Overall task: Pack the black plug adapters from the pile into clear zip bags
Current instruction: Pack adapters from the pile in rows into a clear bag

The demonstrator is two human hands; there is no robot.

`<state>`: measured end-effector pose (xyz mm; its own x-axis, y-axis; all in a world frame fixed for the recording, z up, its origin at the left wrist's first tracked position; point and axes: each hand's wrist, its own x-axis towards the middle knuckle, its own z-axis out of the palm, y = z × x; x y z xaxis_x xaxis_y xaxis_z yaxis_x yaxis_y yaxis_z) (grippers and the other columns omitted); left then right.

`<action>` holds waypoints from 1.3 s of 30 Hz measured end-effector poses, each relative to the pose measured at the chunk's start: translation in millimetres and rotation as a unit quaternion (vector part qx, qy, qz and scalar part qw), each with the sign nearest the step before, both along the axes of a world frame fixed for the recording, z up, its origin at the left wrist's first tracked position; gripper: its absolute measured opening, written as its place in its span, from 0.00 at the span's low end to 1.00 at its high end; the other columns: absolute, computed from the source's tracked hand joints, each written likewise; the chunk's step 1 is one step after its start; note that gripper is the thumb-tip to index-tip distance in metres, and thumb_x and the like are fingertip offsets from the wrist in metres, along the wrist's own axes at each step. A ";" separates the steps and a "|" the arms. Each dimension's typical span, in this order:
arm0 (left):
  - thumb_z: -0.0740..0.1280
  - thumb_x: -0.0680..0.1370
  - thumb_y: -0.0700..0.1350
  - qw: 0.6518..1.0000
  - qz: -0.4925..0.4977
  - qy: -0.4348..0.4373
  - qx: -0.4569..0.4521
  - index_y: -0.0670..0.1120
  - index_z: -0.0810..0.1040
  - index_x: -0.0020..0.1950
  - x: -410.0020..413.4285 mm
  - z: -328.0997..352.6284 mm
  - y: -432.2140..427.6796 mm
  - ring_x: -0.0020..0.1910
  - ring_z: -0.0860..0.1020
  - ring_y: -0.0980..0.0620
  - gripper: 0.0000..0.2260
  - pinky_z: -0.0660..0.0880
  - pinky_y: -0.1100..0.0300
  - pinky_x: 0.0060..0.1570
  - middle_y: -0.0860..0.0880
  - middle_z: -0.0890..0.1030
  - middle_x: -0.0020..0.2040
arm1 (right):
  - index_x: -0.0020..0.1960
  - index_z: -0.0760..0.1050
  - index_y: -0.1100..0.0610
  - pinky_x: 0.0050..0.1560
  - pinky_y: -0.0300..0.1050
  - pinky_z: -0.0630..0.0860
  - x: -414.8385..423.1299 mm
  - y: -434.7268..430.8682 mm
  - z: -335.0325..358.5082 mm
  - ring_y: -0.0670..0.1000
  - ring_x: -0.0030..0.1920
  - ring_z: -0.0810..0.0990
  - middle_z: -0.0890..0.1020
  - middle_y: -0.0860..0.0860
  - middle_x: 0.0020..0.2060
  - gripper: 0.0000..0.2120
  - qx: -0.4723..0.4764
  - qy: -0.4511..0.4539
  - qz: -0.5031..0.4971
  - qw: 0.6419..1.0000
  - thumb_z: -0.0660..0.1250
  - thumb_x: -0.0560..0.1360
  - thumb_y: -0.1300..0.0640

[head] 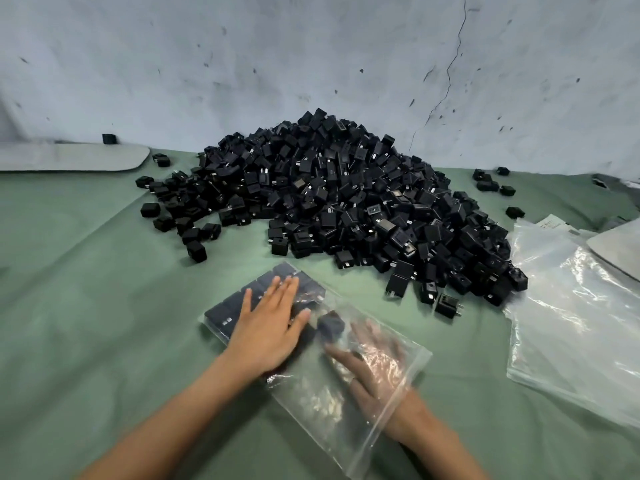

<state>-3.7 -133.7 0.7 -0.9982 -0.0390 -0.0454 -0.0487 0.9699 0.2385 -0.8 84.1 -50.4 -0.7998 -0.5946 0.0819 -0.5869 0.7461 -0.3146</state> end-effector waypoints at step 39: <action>0.59 0.82 0.49 0.941 -0.181 0.063 0.279 0.50 0.69 0.37 -81.0 10.1 135.0 0.48 0.71 0.51 0.14 0.69 0.55 0.53 0.50 0.71 0.43 | 0.39 0.81 0.48 0.45 0.33 0.74 16.9 62.7 22.1 0.44 0.46 0.79 0.81 0.47 0.43 0.23 -0.538 0.045 -0.278 0.795 0.64 0.73 0.76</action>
<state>-84.7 1.3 10.8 -0.9402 0.2997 0.1618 0.3239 0.6400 0.6968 16.1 146.8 -28.3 -0.8768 0.3010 0.3749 -0.3164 0.2257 -0.9214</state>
